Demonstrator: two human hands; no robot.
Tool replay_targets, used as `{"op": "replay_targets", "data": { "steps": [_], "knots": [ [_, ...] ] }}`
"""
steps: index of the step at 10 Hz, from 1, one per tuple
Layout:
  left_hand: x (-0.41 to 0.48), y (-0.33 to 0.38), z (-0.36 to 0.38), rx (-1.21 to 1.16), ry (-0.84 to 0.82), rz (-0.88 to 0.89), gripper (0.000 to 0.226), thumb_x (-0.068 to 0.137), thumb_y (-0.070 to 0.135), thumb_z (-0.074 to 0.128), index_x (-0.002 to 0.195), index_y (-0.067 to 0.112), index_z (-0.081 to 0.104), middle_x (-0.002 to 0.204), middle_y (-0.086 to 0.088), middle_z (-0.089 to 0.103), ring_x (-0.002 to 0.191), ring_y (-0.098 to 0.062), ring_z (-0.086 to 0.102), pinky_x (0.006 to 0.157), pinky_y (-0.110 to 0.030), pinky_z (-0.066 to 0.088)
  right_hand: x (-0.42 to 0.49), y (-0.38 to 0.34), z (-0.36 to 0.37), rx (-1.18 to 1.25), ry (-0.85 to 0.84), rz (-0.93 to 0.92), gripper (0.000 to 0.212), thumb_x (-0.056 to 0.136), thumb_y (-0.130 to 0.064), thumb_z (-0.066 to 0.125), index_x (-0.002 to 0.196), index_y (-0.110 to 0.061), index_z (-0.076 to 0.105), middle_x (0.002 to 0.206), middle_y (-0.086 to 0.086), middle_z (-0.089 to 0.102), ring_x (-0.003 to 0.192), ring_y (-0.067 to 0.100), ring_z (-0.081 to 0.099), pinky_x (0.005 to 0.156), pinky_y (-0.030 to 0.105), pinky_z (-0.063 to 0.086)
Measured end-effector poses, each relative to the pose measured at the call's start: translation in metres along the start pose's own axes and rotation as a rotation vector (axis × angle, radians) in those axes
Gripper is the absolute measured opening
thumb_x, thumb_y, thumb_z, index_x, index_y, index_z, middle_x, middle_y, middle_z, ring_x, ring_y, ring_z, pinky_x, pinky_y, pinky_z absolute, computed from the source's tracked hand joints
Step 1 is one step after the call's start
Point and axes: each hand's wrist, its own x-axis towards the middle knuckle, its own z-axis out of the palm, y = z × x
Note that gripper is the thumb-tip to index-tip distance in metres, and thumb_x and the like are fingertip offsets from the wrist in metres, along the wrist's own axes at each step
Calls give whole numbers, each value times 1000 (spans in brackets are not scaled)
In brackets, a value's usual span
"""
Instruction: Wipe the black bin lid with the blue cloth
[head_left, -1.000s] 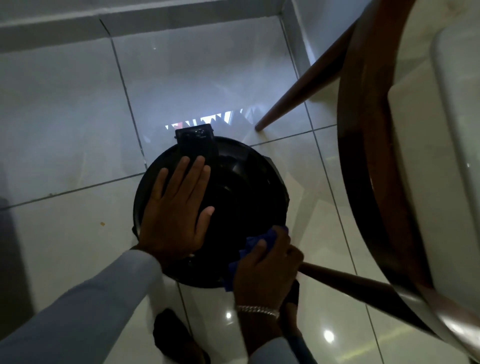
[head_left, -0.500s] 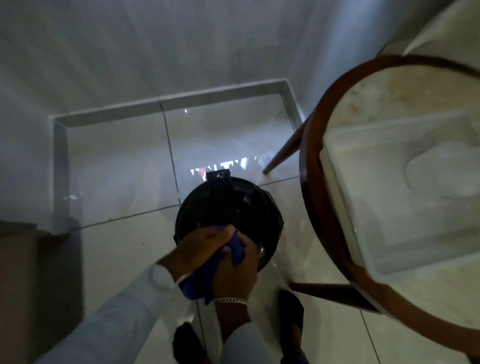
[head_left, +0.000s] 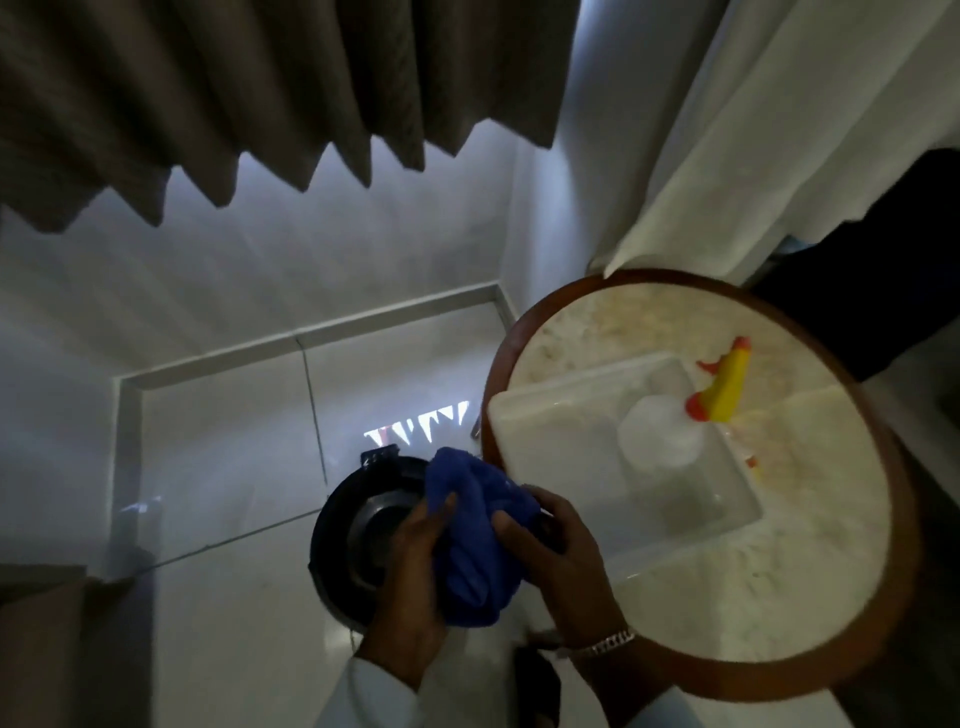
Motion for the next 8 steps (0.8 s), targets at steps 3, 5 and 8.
{"op": "replay_targets", "data": {
  "steps": [3, 5, 8],
  "knots": [
    [13, -12, 102, 233, 34, 182, 62, 80, 50, 68, 126, 13, 50, 127, -18, 60, 114, -36, 61, 101, -61, 47, 62, -16, -105, -43, -27, 18, 15, 75, -6, 72, 86, -16, 72, 89, 12, 75, 89, 29, 70, 80, 44, 59],
    [55, -27, 108, 499, 0, 185, 68, 82, 9, 68, 139, 26, 34, 129, -12, 58, 114, -32, 60, 98, -55, 51, 116, 5, -131, 30, -19, 212, 22, 88, -9, 56, 103, -26, 59, 103, 12, 65, 95, 31, 64, 75, 44, 56],
    [36, -32, 99, 979, 130, 315, 40, 89, 15, 61, 127, 12, 50, 121, -1, 58, 117, -22, 58, 100, -37, 50, 117, 33, -88, -810, 171, -173, 31, 93, -8, 44, 122, -11, 52, 125, 16, 55, 108, 31, 55, 92, 35, 46]
  ]
}}
